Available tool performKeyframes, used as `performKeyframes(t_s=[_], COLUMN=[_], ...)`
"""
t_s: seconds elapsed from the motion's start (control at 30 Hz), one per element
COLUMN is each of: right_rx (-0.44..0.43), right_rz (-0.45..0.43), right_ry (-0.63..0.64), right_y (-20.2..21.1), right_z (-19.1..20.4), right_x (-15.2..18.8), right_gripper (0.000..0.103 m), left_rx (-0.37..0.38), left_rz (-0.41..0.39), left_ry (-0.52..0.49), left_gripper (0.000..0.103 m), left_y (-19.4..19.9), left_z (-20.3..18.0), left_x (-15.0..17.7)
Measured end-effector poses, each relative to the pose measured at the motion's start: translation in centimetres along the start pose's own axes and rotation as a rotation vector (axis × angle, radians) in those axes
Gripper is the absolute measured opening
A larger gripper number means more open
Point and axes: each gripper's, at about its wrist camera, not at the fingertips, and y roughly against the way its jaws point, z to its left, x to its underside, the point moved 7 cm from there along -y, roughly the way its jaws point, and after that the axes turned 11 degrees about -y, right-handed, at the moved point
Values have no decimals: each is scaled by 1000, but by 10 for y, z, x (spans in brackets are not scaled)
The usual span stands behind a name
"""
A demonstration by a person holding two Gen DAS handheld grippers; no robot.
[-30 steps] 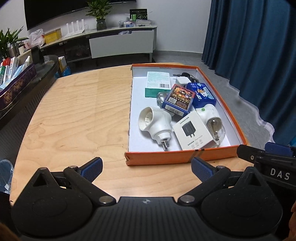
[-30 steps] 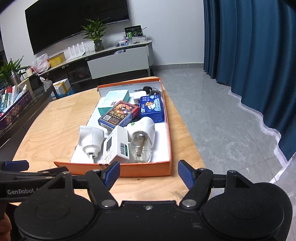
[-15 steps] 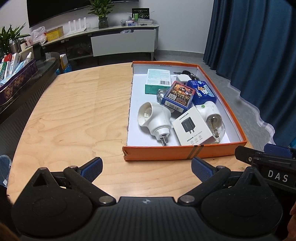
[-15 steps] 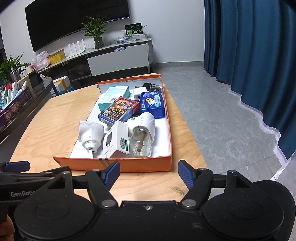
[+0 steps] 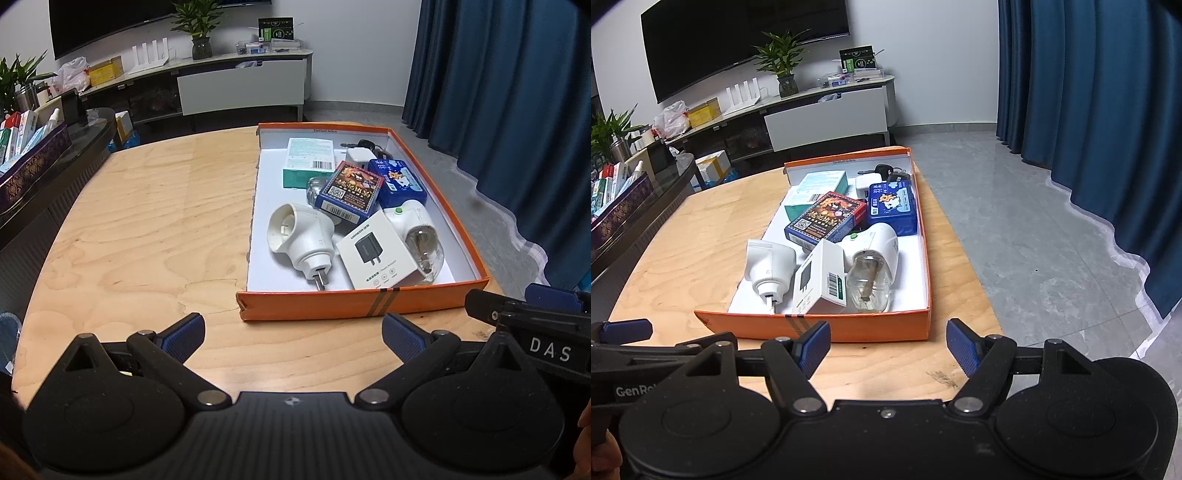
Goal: Organize rigid objects
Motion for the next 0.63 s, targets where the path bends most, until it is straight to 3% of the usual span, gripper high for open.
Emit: performKeyframes(t_s=[0.63], right_rx=[5], right_rz=[-7], right_ry=[4], right_y=[1], right_z=[-2], right_x=[-3], right_gripper=[83], left_rx=[8], left_rz=[-23], left_ry=[-18], left_gripper=[103], left_y=[2], left_z=[-2], left_x=[-4])
